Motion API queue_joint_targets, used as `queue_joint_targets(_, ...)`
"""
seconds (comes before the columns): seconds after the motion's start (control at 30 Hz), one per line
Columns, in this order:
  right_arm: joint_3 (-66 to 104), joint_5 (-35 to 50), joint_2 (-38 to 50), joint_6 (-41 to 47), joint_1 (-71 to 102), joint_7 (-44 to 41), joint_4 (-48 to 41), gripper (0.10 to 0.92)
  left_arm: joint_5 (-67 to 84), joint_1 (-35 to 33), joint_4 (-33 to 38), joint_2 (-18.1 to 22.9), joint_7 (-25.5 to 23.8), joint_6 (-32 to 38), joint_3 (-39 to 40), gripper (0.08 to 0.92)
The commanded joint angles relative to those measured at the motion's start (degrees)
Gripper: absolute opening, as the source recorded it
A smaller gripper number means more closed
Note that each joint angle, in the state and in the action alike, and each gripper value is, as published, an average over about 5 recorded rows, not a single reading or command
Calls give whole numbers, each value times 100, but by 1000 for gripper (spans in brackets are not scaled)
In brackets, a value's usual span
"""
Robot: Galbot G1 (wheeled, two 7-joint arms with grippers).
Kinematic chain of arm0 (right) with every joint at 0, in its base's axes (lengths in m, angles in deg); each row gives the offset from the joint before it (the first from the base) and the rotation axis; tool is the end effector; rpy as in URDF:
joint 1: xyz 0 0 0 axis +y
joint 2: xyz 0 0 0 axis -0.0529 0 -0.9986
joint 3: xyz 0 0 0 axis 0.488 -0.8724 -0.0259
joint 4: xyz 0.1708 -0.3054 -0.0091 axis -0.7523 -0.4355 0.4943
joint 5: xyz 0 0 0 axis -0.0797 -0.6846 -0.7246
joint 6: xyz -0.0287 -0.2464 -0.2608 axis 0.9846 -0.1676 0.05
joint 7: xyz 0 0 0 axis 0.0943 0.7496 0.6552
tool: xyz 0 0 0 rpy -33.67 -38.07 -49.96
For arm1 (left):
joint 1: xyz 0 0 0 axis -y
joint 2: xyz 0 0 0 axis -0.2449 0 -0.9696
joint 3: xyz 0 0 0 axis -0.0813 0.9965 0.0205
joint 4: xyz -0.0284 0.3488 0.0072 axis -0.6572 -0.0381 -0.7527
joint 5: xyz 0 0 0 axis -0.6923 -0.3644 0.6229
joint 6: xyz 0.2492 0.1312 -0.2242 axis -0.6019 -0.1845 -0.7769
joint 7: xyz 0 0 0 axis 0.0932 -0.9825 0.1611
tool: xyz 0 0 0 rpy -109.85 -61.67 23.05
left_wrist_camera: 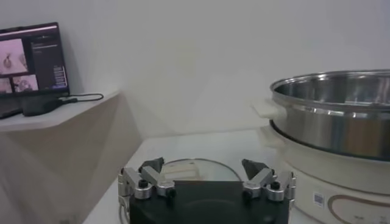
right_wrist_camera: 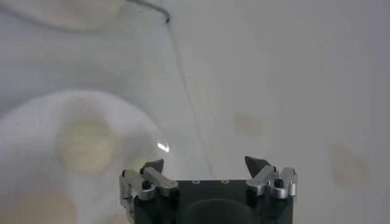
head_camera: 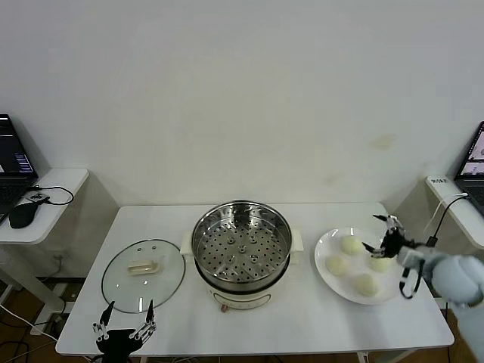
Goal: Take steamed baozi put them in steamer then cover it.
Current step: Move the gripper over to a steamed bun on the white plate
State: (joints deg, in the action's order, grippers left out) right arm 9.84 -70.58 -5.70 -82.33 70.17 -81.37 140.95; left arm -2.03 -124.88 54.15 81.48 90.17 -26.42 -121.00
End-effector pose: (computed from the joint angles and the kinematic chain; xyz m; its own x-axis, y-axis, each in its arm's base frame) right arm 0.4155 -0.2458 -0.1890 -0.7260 -0.2060 0.6561 -0.6835 0.1111 -0.7214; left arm 0.0934 0.0501 -0.2984 -0.9632 -0.1174 0.2416 -0.0867 0.9872 0.1342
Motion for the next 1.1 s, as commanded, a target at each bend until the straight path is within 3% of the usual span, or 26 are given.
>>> queue_joint_targets(0.03,-1939,-274,587,-218,-2318,-1219,-1191,823,9,31,37,-15,-6,-167,-54,823)
queue_joint_targets(0.27,-3775,-141,-50,-362,-3769,-1883,-2258,823,42,89,20,-36,-20,-239,-120,823)
queue_joint_targets(0.47,-4561,-23,-373,-300,-4074,-1935,-2558,823,65,112,-3,-30,-26,-276,-150,823)
queue_joint_targets(1.1,-4472,-320,-1181,-272,-3705,-1453,-3218,823,70,139,-65,-49,-50,-280,-242,823)
